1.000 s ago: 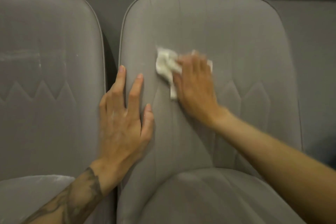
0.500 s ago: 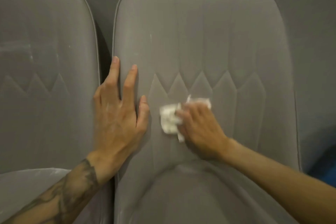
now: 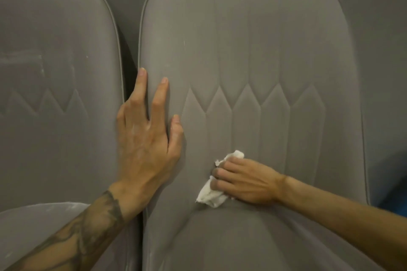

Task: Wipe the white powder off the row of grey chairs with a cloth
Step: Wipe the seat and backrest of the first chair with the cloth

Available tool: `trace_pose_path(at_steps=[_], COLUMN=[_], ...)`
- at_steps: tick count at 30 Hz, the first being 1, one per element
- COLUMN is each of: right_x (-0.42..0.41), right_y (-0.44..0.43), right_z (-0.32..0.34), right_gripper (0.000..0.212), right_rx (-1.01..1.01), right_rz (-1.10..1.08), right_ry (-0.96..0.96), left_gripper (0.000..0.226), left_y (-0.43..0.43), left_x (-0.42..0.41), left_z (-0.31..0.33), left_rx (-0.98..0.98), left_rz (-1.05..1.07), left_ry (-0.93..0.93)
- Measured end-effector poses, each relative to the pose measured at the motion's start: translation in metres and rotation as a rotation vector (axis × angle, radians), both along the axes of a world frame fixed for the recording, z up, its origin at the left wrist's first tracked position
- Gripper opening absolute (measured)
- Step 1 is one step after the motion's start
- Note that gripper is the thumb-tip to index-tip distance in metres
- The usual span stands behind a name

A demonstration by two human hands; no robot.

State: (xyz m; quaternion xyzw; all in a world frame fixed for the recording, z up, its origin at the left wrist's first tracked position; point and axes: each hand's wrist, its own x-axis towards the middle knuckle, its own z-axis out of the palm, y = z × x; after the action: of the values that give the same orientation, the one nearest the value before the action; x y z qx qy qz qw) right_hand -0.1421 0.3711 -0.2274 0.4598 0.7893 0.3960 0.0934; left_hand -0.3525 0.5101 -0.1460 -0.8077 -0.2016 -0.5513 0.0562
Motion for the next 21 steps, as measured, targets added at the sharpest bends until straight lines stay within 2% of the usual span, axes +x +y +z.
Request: trace_pose_path(at_steps=[2,5,6,7,10,12,14,15,18,20,21], right_x=[0.006,0.005,-0.003,-0.011,-0.021,-0.012,-0.004,-0.002,-0.012,-0.03,-0.04], right_y=[0.008,0.02,0.022,0.024,0.02,0.022,0.036,0.046,0.077,0.093,0.1], right_z=[0.026,0.058,0.054,0.042,0.007,0.021,0.058,0.084,0.185,0.222,0.221], right_gripper=[0.027,0.034,0.035,0.034,0.024,0.025,0.024,0.026,0.026,0.03,0.03], right_rx=[0.103,0.544,0.608,0.599,0.303,0.223,0.329,0.453,0.865,0.976,0.967], right_rz=[0.022,-0.083,-0.086,-0.075,0.034,0.055,0.055,0.034,-0.071,-0.122,-0.112], right_ry=[0.045,0.477,0.563,0.557,0.277,0.162,0.215,0.289,0.659,0.797,0.799], left_gripper=[0.064,0.063,0.063,0.064,0.064,0.063,0.063,0.063,0.062,0.061,0.06], left_y=[0.0,0.0,0.0,0.0,0.0,0.001,0.001,0.002,0.001,-0.001,-0.002], left_x=[0.001,0.0,0.0,0.0,-0.001,-0.001,-0.001,-0.001,-0.002,-0.003,-0.004], left_z=[0.0,-0.001,0.0,0.0,0.0,0.0,-0.001,-0.001,0.001,0.002,0.003], left_rx=[-0.002,0.0,-0.001,0.0,0.009,0.007,-0.006,-0.009,-0.001,-0.006,-0.013], left_rz=[-0.004,0.005,0.008,0.01,0.015,0.009,0.007,0.007,-0.005,-0.013,-0.02], left_ry=[-0.006,-0.008,-0.003,0.001,0.008,0.008,0.009,0.008,0.006,0.009,0.012])
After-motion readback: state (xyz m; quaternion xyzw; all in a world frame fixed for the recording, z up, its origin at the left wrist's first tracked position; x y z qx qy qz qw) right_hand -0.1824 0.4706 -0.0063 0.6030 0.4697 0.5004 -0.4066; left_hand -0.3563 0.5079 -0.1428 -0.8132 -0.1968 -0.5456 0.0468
